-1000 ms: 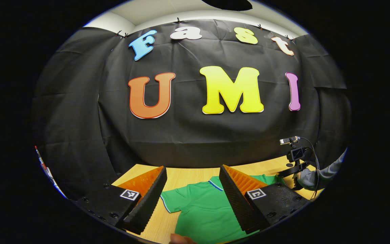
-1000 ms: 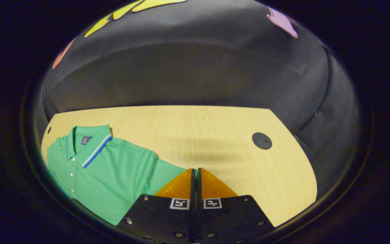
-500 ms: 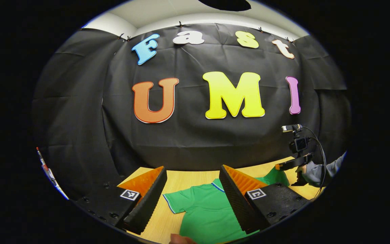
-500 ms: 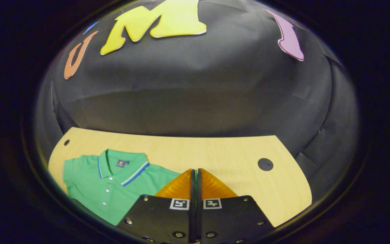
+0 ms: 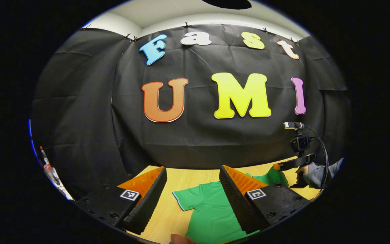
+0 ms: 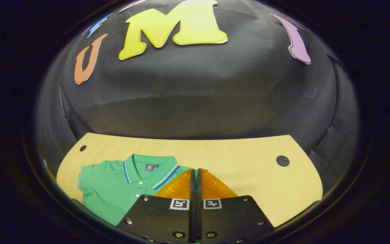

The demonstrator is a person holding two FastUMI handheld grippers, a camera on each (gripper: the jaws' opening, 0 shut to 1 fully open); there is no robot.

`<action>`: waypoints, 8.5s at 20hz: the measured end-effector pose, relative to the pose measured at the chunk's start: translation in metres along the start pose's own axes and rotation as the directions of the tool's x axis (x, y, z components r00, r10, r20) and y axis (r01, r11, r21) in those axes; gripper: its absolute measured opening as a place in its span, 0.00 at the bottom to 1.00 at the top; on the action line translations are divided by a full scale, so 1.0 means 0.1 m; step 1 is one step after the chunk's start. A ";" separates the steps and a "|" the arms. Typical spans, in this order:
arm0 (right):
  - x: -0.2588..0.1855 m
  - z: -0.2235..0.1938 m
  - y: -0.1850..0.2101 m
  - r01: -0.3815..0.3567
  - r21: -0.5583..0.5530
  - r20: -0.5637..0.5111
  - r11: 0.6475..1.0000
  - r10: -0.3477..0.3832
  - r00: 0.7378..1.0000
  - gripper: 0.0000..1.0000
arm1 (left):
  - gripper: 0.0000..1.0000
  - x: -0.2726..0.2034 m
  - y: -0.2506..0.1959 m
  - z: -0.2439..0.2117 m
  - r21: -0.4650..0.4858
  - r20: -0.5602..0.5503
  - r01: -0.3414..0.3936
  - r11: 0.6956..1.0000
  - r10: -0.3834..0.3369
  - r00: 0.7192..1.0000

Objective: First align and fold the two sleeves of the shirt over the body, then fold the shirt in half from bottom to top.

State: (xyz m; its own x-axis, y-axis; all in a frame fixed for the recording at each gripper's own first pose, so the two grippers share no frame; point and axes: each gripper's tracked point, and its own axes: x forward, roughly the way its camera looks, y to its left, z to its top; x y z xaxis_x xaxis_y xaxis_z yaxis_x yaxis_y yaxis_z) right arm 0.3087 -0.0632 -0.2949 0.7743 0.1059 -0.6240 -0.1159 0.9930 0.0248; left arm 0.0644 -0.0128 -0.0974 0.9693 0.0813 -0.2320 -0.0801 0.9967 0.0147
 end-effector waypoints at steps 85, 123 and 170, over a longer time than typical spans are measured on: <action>-3.17 0.52 -1.10 0.120 0.138 0.262 0.983 -0.153 0.953 0.92 | 0.03 2.35 -0.42 -1.64 -0.210 -0.490 0.080 0.974 -0.176 0.854; -3.17 0.07 -0.76 0.089 0.130 0.218 0.987 -0.117 0.969 0.92 | 0.96 1.05 -0.91 -1.00 -0.003 -0.319 0.241 0.971 -0.229 0.920; -3.38 -3.57 0.14 0.108 0.049 -0.505 0.993 -0.069 0.860 0.01 | 0.03 -2.12 -0.25 -2.93 -0.178 -0.855 0.027 0.984 -0.168 0.490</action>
State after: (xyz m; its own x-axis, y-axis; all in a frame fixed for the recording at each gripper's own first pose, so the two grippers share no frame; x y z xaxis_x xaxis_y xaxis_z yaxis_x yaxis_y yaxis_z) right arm -0.1768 -0.1037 -0.3621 0.3599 -0.0040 -0.9330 -0.0009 1.0000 -0.0047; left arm -0.2077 -0.0563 -0.3337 0.2897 -0.1314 -0.9481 -0.0940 0.9818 -0.1648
